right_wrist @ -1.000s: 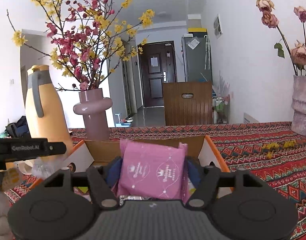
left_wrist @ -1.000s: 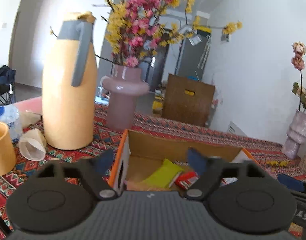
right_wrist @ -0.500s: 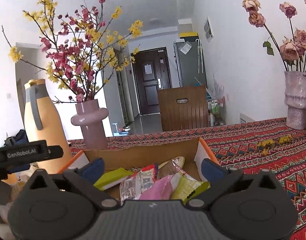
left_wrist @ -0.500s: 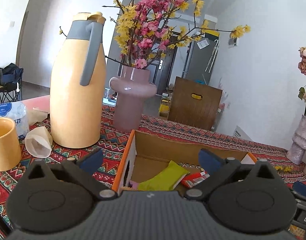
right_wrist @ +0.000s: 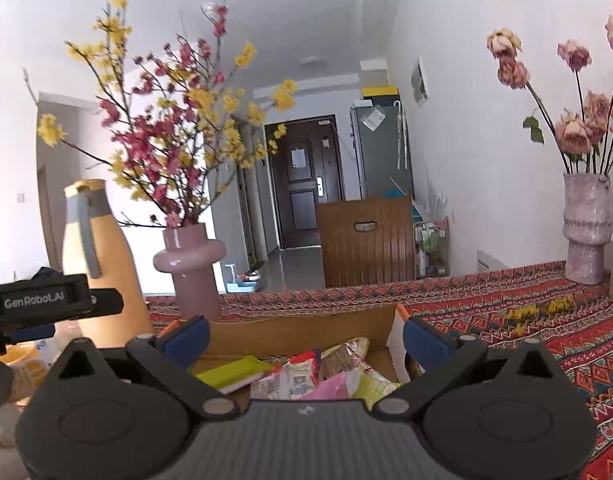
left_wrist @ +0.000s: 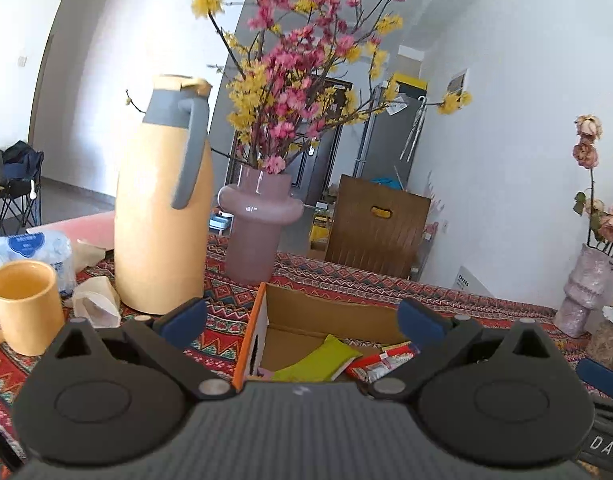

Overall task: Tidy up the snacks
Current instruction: 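Move both tools back to the snack pile in front of the box, then grasp a white wrapper with the right gripper while the left grasps a cookie packet, then carry the cookie packet and white wrapper over the box with both grippers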

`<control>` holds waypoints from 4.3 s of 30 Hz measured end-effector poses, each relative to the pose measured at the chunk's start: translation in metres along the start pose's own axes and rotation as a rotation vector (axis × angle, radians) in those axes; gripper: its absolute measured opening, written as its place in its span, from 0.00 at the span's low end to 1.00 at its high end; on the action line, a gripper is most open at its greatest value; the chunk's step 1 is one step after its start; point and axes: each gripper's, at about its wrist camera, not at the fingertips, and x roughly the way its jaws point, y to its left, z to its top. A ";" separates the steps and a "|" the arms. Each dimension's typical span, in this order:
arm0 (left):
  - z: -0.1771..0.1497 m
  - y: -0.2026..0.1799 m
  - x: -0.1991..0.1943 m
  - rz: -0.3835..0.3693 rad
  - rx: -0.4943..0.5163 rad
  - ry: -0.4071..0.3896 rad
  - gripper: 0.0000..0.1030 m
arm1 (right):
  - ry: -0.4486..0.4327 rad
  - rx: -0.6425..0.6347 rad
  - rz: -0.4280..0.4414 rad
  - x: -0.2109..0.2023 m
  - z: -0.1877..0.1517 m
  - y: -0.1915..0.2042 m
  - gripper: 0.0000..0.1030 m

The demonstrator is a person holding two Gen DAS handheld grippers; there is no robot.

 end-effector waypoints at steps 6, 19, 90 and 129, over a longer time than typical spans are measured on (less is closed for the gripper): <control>-0.009 0.014 -0.028 0.010 0.023 -0.004 1.00 | 0.021 -0.022 0.009 -0.026 -0.007 0.010 1.00; -0.053 0.076 -0.046 0.117 0.059 0.078 1.00 | 0.161 -0.035 -0.014 -0.055 -0.056 0.011 1.00; -0.081 0.085 0.002 0.050 0.302 0.328 1.00 | 0.269 0.071 -0.029 -0.020 -0.077 -0.015 0.39; -0.091 0.085 -0.019 -0.055 0.229 0.360 0.42 | 0.238 0.095 0.021 -0.026 -0.086 -0.019 0.39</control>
